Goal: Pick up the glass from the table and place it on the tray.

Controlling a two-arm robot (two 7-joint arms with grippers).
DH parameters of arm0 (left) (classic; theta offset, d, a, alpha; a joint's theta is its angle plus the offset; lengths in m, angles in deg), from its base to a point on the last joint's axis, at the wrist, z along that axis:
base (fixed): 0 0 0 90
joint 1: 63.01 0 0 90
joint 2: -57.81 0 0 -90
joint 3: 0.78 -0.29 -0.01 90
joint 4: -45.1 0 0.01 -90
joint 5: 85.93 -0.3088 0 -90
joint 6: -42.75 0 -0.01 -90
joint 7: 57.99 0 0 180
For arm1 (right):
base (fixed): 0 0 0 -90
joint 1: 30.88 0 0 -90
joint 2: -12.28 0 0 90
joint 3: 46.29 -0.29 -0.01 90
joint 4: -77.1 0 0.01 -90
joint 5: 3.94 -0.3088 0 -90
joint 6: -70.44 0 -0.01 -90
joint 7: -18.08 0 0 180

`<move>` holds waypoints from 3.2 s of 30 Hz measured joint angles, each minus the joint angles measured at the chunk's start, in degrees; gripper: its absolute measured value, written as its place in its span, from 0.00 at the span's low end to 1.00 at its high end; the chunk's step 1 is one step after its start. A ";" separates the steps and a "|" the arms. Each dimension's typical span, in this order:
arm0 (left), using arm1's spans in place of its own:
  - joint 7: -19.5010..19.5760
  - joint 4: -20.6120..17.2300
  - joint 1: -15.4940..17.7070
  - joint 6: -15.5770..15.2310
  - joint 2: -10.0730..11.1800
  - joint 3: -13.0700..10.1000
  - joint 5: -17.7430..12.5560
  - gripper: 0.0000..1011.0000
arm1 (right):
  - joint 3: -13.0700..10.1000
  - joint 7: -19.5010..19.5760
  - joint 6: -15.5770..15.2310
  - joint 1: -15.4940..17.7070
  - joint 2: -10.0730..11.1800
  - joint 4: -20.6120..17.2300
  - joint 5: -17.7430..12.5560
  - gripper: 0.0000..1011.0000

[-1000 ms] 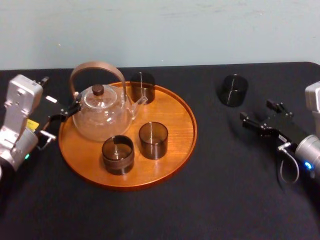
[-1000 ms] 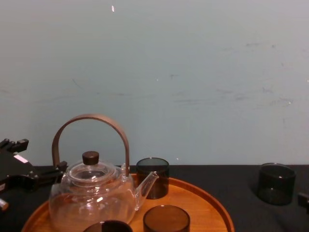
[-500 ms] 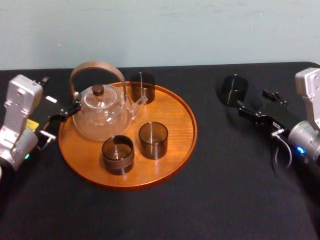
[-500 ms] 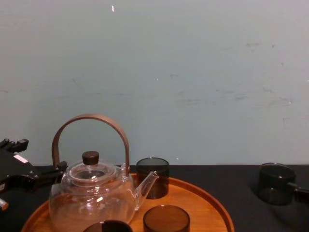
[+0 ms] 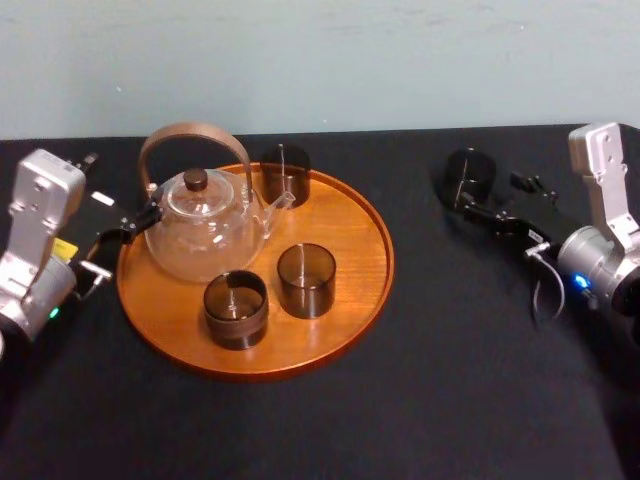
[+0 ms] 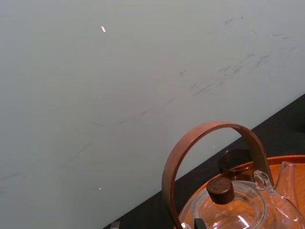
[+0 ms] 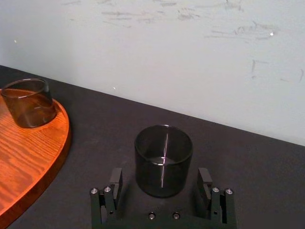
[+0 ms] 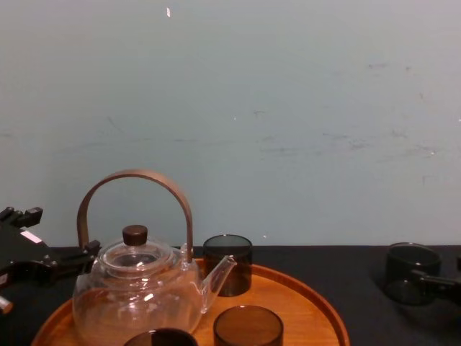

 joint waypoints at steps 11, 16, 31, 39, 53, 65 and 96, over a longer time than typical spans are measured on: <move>0.00 0.00 0.00 0.00 0.00 0.00 0.00 1.00 | 0.24 -0.85 0.08 -5.12 -1.61 6.95 0.16 0.99; 0.00 0.00 0.00 0.00 0.00 0.00 0.00 1.00 | 0.64 -1.11 0.49 -6.95 -2.30 9.53 0.72 0.99; 0.00 0.00 0.00 0.00 0.00 0.00 0.00 1.00 | 1.73 -2.64 3.20 -12.07 -4.56 17.03 2.20 0.99; 0.00 0.00 0.00 0.00 0.00 0.00 0.00 1.00 | 2.16 -2.95 4.17 -14.36 -5.61 20.62 3.21 0.99; 0.00 0.00 0.00 0.00 0.00 0.00 0.00 1.00 | 2.18 -3.02 4.24 -14.48 -5.66 20.80 3.38 0.99; 0.00 0.00 0.00 0.00 0.00 0.00 0.00 1.00 | 2.12 -2.99 4.23 -14.35 -5.60 20.60 3.26 0.89; 0.00 0.00 0.00 0.00 0.00 0.00 0.00 1.00 | 1.24 -3.51 3.74 -12.62 -5.25 17.40 2.70 0.89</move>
